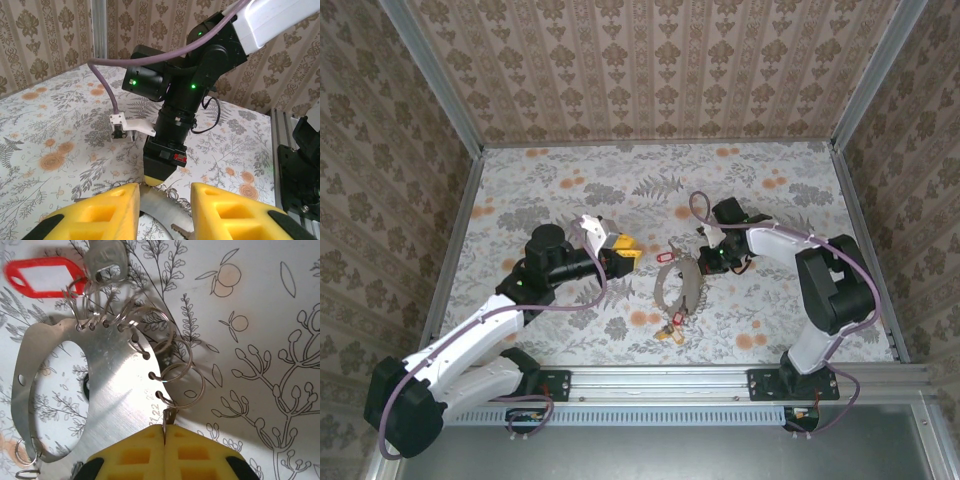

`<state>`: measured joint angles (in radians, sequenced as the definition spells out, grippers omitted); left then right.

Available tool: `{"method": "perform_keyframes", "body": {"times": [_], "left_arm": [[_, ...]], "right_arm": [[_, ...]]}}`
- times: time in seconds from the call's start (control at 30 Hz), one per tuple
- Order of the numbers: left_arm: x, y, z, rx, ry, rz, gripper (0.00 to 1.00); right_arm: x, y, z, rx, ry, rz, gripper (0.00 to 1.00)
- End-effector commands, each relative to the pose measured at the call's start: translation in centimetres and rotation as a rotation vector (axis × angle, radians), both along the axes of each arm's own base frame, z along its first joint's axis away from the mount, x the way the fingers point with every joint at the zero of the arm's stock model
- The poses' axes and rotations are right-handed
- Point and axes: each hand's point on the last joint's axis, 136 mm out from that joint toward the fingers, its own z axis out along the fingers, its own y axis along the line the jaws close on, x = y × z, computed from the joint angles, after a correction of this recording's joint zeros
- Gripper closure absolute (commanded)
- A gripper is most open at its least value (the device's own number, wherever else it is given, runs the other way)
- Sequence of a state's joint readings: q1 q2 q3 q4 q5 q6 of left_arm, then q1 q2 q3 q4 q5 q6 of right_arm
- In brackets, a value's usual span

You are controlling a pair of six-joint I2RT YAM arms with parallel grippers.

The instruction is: Put the keys on the keyring

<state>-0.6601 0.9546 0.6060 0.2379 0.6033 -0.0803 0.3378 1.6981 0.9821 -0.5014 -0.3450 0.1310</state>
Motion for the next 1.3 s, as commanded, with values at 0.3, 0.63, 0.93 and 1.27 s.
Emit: {"method": "perform_keyframes", "body": {"times": [0.3,0.63,0.93,1.27], "left_arm": [[1.1,0.0,-3.8,0.051,0.159,0.056,0.65],[2.6,-1.4,-5.7,0.033,0.32,0.077,0.54],[3.6,-2.1,-7.4,0.001,0.422,0.104,0.55],[2.6,-2.2,-7.2,-0.042,0.486,0.071,0.56]], "right_arm": [[-0.4,2.7,6.7,0.097,-0.21,0.078,1.0],[-1.3,6.0,11.4,0.176,-0.436,0.111,1.0],[-2.1,8.5,14.7,0.307,-0.534,0.134,1.0],[-1.9,9.0,15.7,0.36,-0.555,0.105,1.0]]}}
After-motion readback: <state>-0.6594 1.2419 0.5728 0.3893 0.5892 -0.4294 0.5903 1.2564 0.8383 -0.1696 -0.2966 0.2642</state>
